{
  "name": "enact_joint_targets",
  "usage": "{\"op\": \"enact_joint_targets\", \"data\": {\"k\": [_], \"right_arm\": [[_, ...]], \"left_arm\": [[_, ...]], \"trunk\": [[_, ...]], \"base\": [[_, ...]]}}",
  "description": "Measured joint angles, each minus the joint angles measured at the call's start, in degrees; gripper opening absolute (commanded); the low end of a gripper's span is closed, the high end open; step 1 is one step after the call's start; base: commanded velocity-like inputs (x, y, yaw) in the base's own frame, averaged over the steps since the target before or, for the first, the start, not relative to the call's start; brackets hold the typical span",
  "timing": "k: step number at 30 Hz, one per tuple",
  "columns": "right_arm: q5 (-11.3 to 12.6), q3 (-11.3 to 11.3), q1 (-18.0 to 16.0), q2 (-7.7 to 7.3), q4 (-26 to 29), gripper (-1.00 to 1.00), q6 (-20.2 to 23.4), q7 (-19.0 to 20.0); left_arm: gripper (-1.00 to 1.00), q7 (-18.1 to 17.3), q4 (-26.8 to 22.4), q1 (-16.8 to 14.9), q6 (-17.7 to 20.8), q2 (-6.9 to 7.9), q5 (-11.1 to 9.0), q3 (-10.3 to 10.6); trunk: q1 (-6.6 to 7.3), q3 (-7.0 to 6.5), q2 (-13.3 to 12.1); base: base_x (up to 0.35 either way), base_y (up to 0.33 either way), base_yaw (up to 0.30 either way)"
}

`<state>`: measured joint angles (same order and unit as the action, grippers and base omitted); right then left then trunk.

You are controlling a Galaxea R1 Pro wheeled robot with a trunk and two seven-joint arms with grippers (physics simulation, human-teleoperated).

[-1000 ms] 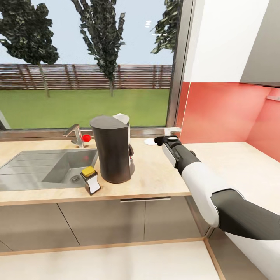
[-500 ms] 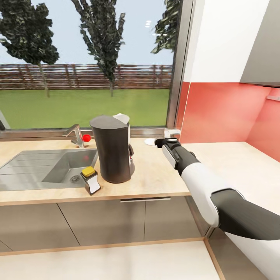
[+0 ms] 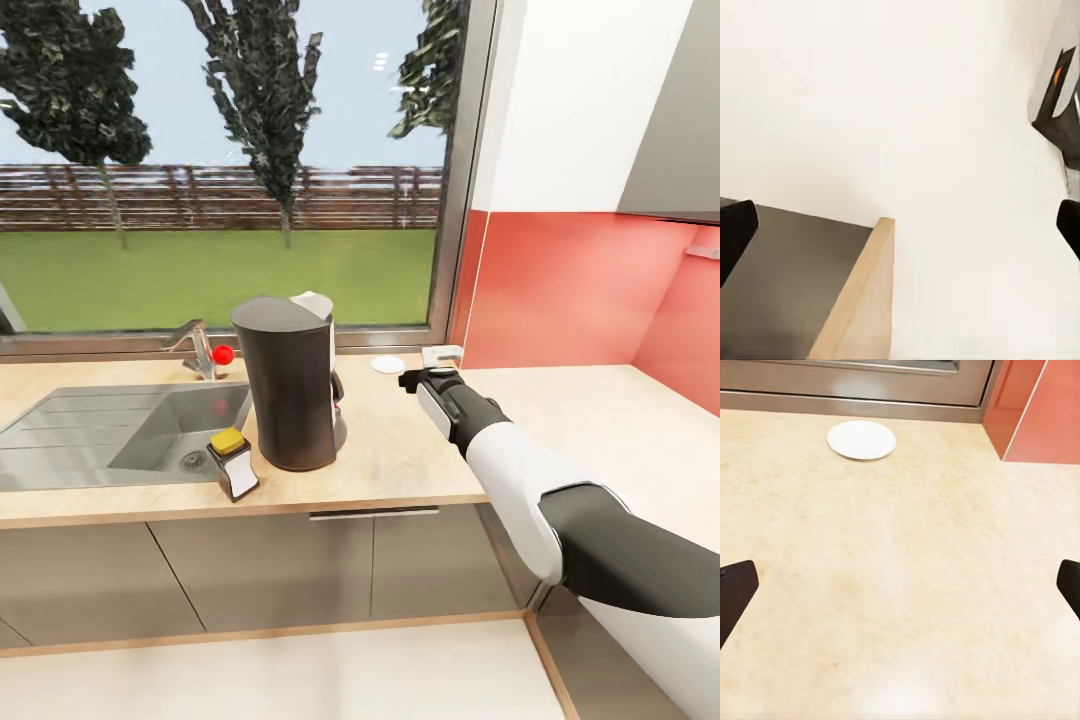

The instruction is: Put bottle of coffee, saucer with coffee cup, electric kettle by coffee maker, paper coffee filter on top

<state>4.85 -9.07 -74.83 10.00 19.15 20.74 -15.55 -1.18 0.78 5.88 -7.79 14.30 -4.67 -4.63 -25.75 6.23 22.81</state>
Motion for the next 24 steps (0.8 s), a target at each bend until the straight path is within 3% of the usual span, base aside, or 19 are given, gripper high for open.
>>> {"op": "enact_joint_targets", "data": {"k": [3, 9, 18, 24], "right_arm": [[0.0, 0.0, 0.0, 0.0, 0.0, 1.0, 0.0, 0.0], [0.0, 0.0, 0.0, 0.0, -0.9, 1.0, 0.0, 0.1], [0.0, -0.1, 0.1, 0.0, -1.2, 1.0, 0.1, 0.1], [0.1, 0.0, 0.1, 0.0, -1.3, 1.0, 0.0, 0.0]], "left_arm": [[1.0, 3.6, 0.2, 0.9, 5.7, 0.01, 0.1, 0.0], [1.0, 9.3, 0.2, 2.4, 7.6, -0.23, 0.2, 0.0], [1.0, 10.1, -0.4, 2.5, 7.7, -0.78, 0.3, -0.4], [1.0, 10.1, -0.5, 2.5, 7.7, -2.06, 0.3, -0.3]], "trunk": [[0.0, 0.0, 0.0], [0.0, 0.0, 0.0], [0.02, 0.1, 0.0], [0.02, 0.4, 0.0]], "base": [[0.0, 0.0, 0.0], [0.0, 0.0, 0.0], [0.129, -0.09, 0.051], [0.236, -0.171, 0.131]]}}
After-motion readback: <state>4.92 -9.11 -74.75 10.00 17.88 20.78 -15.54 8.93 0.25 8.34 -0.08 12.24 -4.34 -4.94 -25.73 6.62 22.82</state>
